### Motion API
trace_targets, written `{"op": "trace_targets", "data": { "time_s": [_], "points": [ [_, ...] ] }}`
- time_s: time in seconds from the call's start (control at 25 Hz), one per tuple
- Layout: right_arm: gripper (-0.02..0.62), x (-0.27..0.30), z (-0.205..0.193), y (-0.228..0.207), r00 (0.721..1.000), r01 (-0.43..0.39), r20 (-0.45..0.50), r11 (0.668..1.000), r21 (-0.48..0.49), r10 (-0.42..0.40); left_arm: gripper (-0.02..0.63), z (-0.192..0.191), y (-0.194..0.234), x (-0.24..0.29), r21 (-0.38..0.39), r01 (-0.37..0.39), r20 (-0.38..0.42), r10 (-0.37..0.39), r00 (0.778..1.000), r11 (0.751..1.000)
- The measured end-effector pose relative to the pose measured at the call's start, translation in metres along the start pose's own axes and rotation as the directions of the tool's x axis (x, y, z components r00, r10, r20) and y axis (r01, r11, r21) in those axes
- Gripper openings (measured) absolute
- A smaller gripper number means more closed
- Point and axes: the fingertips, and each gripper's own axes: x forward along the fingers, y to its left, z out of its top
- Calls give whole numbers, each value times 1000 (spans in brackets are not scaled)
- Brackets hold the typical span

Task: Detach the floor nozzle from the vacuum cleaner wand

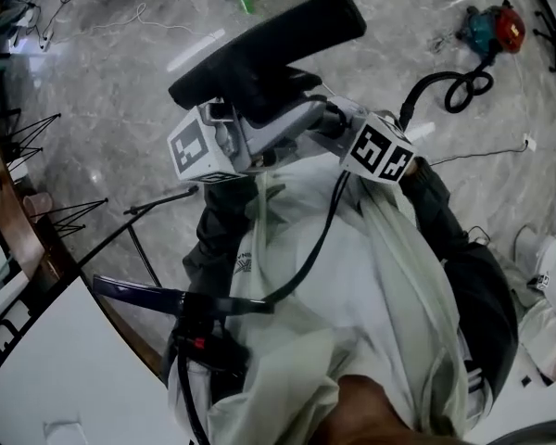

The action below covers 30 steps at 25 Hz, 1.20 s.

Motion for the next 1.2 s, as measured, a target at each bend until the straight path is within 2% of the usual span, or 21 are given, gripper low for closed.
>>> {"op": "trace_targets", "data": {
  "time_s": [0.04,0.08,0.16,0.24,0.32,0.4,0.44,0.48,0.52,0.56,0.64,0.68,0.76,0.8,0.84,0.88,0.96,1.08,1.12,1.16,1.2],
  "points": [
    [40,-3,1,8,997,-70,12,997,-13,70,73,-1,-12,2,8,86,-5,-86,996,996],
    [40,-5,3,12,994,-107,24,994,-15,107,74,-2,-18,3,9,133,-9,-133,991,991],
    [40,-4,5,8,997,-67,43,998,15,67,74,0,-13,5,-5,116,1,-116,993,993],
    [38,0,6,-3,996,75,41,995,68,-77,74,2,2,6,-22,14,10,-14,1000,1000],
    [38,2,2,-16,969,244,5,964,108,-246,74,0,20,3,-30,-145,-13,145,989,989],
    [38,1,-3,-27,931,366,-41,923,120,-364,75,-3,39,-2,-30,-321,-36,320,947,947],
    [38,0,-5,-30,918,397,-57,911,115,-393,75,-5,46,-5,-31,-382,-41,380,924,924],
    [38,0,-7,-32,912,409,-66,906,105,-404,75,-6,48,-7,-35,-407,-41,406,913,913],
    [38,1,-9,-32,913,406,-68,909,92,-401,75,-7,47,-8,-39,-392,-39,391,920,919],
    [38,1,-9,-30,922,387,-65,919,77,-383,75,-7,41,-8,-44,-339,-33,338,941,940],
    [40,2,-7,-23,955,294,-47,955,40,-293,74,-3,22,-4,-39,-153,-12,153,988,987],
    [40,3,-5,-18,974,225,-34,974,21,-224,74,1,11,-3,-28,-54,-1,54,999,998],
    [40,4,0,-4,997,78,-4,997,-4,-78,74,2,-6,-3,-5,73,3,-73,997,997],
    [40,3,0,2,1000,30,4,1000,-1,-30,74,0,-10,-2,-2,89,3,-89,996,996],
    [41,2,-1,6,1000,13,5,1000,13,-13,74,-1,-10,-1,-5,70,6,-70,998,998],
    [40,1,-3,5,1000,30,2,999,32,-30,74,-1,-5,2,-6,19,11,-18,1000,1000],
    [40,1,-4,-6,990,138,-9,988,68,-138,72,-1,12,2,11,-145,4,145,989,989],
    [40,0,-6,-24,942,336,-35,937,90,-335,74,-4,36,-6,28,-382,-20,382,924,924],
    [40,0,-8,-27,926,377,-47,922,91,-374,74,-4,40,-8,24,-429,-24,429,903,903],
    [40,0,-8,-29,916,400,-57,913,86,-396,74,-5,43,-10,18,-446,-26,446,894,895],
    [40,-1,-9,-29,916,401,-60,913,77,-397,75,-5,41,-9,9,-425,-27,426,905,905]
  ]
}}
